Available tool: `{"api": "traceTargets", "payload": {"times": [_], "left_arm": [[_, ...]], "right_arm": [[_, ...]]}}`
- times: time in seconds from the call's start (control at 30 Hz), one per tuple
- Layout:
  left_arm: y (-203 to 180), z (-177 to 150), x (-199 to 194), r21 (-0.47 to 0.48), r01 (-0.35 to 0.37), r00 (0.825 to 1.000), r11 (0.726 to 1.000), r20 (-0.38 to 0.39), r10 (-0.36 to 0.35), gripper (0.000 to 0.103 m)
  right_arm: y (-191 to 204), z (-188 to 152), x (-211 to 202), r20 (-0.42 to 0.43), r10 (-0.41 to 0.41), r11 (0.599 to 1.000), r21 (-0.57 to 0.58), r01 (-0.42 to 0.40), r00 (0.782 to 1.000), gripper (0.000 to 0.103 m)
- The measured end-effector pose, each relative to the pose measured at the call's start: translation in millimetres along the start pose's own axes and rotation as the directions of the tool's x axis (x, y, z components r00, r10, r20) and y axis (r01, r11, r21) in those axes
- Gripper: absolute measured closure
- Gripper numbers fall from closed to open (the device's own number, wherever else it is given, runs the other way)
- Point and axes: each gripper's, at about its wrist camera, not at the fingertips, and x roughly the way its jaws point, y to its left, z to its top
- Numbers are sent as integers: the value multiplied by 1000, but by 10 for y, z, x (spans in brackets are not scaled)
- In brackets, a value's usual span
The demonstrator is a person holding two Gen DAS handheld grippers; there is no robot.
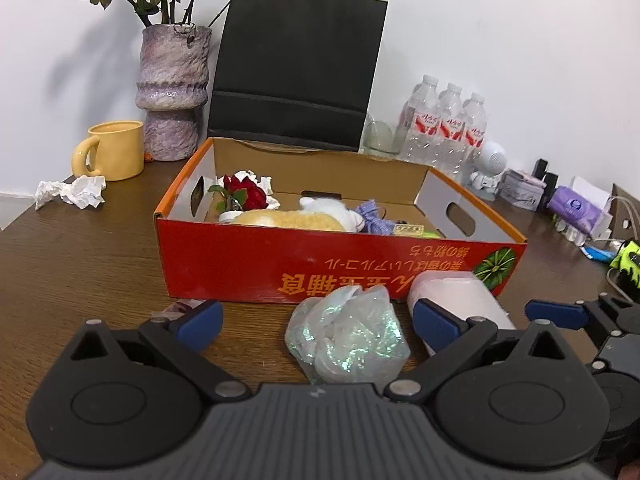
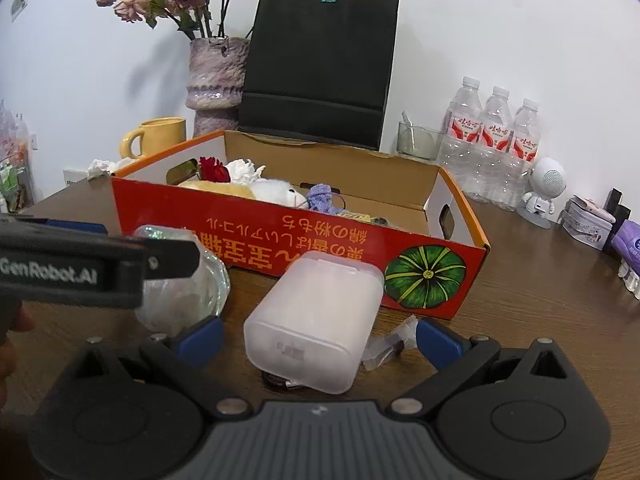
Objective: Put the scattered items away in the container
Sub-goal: 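Grasp the clear crinkled wrapper with the left tool while the right tool grasps the white container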
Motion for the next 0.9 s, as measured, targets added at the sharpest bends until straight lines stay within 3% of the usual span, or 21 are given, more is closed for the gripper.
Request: {"api": "traceTargets", "payload": {"times": [0.3,0.37,0.43,0.5,0.53,0.9], "left_arm": [[-44,-11,190,21,-26,999,999,-40,27,4],[-34,-22,217,10,-16,998,1000,-54,17,16],[-11,-28,242,-3,-5,997,1000,-72,5,36],[31,-44,251,-24,6,997,1000,-82,-8,48],[47,-50,242,-28,11,997,1000,-81,-13,50],[101,-58,147,-35,19,998,999,-53,-21,54]], "right_arm": [[-62,43,166,-23,-20,998,63,21,1000,2],[-76,44,180,-25,-14,997,79,16,1000,8],[-89,42,199,-32,5,996,89,-2,999,19],[-105,20,186,-35,34,994,102,-30,999,35],[-123,9,165,-28,41,993,112,-38,999,36],[-213,-9,34,20,62,987,148,-64,998,39]]}}
